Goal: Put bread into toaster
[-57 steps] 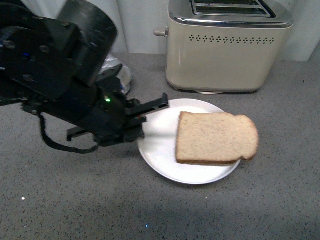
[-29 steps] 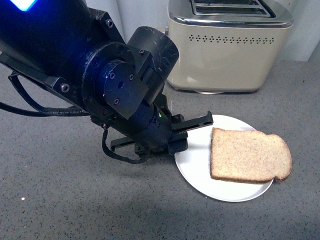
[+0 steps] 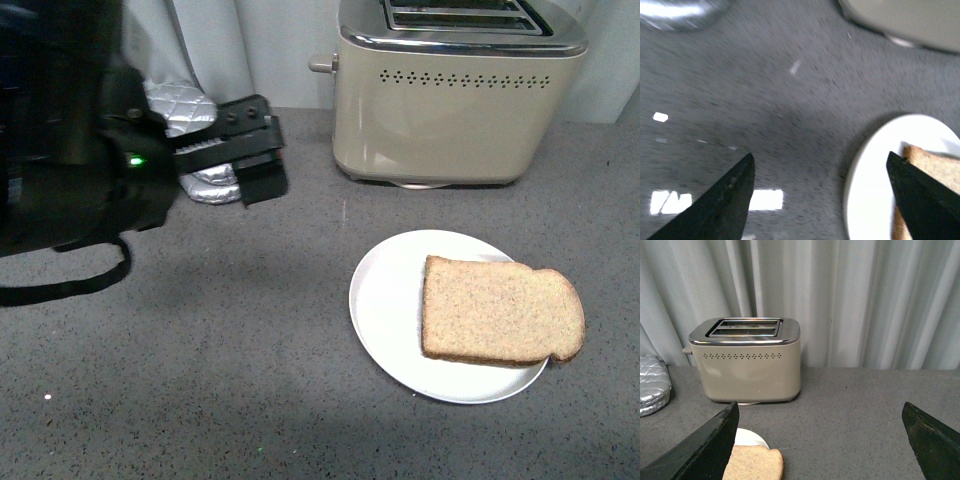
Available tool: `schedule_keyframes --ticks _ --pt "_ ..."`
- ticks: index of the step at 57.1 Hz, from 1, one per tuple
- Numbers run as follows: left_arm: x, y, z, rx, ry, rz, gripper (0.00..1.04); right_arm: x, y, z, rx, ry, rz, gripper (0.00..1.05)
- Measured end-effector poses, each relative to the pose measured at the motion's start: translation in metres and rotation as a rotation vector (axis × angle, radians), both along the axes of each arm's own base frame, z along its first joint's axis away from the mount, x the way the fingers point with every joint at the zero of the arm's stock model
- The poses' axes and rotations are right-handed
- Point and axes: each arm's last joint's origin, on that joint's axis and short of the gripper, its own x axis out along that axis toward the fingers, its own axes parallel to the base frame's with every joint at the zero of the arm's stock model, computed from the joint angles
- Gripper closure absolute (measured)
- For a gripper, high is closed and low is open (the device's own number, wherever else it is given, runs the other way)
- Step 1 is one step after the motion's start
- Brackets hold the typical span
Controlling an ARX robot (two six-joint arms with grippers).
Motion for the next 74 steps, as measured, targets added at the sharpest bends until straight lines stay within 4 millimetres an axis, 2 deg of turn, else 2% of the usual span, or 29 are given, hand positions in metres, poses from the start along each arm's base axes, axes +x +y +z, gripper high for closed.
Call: schedule_keyframes --ticks 6,13,19,22,32,38,59,74 --pt "-0.022 0.017 0.004 0.049 -0.047 0.039 0.08 0.000 0.000 0.000 0.000 0.000 0.000 0.10" --pt "-0.051 0.044 0.002 0.113 -0.337 -0.013 0.27 0.000 0.000 0.000 0.000 0.000 0.001 0.10" --pt "-0.074 0.065 0.021 0.181 -0.543 -0.006 0.45 0.000 0.000 0.000 0.000 0.002 -0.002 0.10" --pt "-0.080 0.072 0.028 0.201 -0.579 -0.009 0.54 0.000 0.000 0.000 0.000 0.001 -0.002 0.10" --pt "-0.101 0.088 0.027 0.243 -0.556 -0.028 0.83 0.000 0.000 0.000 0.000 0.000 0.001 0.10" --pt "-0.108 0.095 0.036 0.251 -0.551 -0.027 1.01 0.000 0.000 0.000 0.000 0.000 0.000 0.10" --pt "-0.141 0.120 0.044 0.257 -0.577 -0.025 1.01 0.000 0.000 0.000 0.000 0.000 0.000 0.10" --pt "-0.152 0.121 0.049 0.258 -0.592 -0.019 1.01 0.000 0.000 0.000 0.000 0.000 0.000 0.10"
